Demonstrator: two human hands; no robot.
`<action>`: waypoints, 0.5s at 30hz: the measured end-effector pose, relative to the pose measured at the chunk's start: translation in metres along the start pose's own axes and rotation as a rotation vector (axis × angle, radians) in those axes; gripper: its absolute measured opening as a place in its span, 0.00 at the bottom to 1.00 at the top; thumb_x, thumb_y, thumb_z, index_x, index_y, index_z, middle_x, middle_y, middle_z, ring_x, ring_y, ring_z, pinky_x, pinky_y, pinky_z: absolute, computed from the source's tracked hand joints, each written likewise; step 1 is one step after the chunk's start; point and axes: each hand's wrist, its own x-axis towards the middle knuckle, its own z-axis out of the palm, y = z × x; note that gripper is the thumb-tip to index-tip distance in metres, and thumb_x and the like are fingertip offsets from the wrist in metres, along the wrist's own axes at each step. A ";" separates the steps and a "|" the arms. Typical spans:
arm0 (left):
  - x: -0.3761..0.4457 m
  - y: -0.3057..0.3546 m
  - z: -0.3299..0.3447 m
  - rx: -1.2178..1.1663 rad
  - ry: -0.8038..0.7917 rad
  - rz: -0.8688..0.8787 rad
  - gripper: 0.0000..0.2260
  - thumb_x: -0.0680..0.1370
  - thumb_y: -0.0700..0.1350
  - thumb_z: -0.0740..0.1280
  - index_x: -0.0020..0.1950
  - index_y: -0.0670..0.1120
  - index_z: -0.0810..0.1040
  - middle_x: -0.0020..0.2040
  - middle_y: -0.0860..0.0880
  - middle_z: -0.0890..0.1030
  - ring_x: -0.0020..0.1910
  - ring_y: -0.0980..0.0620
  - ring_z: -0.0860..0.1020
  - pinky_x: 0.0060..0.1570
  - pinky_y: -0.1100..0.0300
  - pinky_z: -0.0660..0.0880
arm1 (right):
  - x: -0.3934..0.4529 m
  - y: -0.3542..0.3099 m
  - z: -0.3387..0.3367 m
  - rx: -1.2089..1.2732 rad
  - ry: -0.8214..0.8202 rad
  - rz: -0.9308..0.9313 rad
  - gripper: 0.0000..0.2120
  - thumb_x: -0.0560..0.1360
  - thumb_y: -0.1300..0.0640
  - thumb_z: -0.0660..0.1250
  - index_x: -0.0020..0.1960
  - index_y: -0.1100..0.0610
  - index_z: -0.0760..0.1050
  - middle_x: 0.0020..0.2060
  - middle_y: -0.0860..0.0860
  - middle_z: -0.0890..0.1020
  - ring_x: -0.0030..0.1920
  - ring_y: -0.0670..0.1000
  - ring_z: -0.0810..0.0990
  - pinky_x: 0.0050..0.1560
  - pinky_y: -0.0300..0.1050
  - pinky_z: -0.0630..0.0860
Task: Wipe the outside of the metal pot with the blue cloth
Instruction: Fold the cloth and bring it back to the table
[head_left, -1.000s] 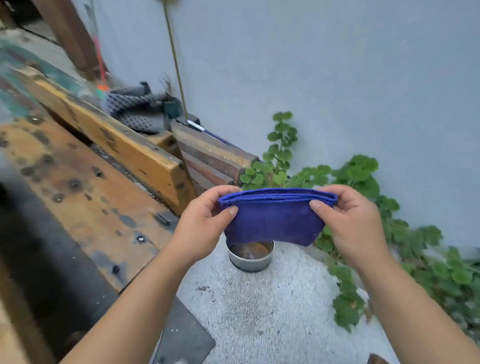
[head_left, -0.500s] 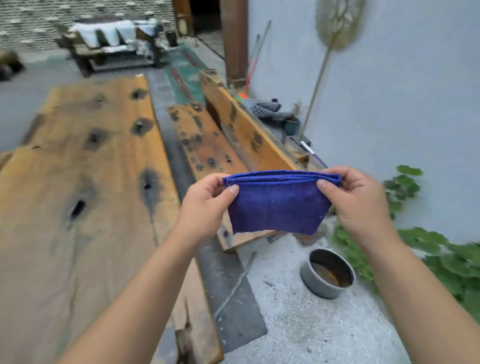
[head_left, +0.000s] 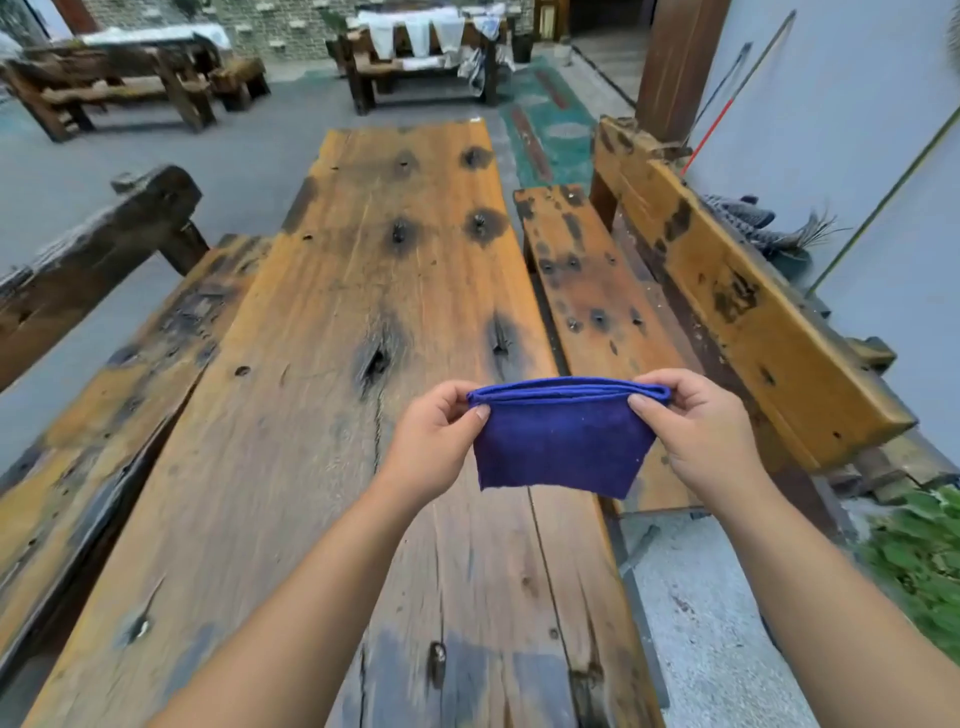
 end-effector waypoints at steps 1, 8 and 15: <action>0.005 -0.006 -0.007 0.011 0.011 -0.011 0.11 0.79 0.32 0.63 0.46 0.47 0.79 0.41 0.50 0.83 0.40 0.54 0.78 0.47 0.55 0.75 | 0.005 0.002 0.012 0.004 -0.008 0.009 0.14 0.74 0.69 0.70 0.44 0.48 0.79 0.37 0.43 0.84 0.39 0.39 0.80 0.42 0.32 0.75; 0.031 -0.050 -0.027 0.000 0.074 -0.106 0.11 0.79 0.32 0.63 0.46 0.48 0.78 0.39 0.52 0.82 0.36 0.62 0.78 0.42 0.68 0.74 | 0.035 0.039 0.059 -0.013 -0.077 0.099 0.12 0.74 0.68 0.69 0.45 0.51 0.79 0.41 0.50 0.84 0.41 0.45 0.81 0.44 0.38 0.77; 0.049 -0.093 -0.022 -0.010 0.142 -0.215 0.11 0.80 0.34 0.63 0.46 0.49 0.79 0.40 0.54 0.81 0.36 0.64 0.77 0.42 0.70 0.73 | 0.064 0.094 0.080 0.053 -0.187 0.197 0.15 0.74 0.71 0.68 0.43 0.50 0.78 0.38 0.48 0.83 0.37 0.39 0.80 0.40 0.31 0.76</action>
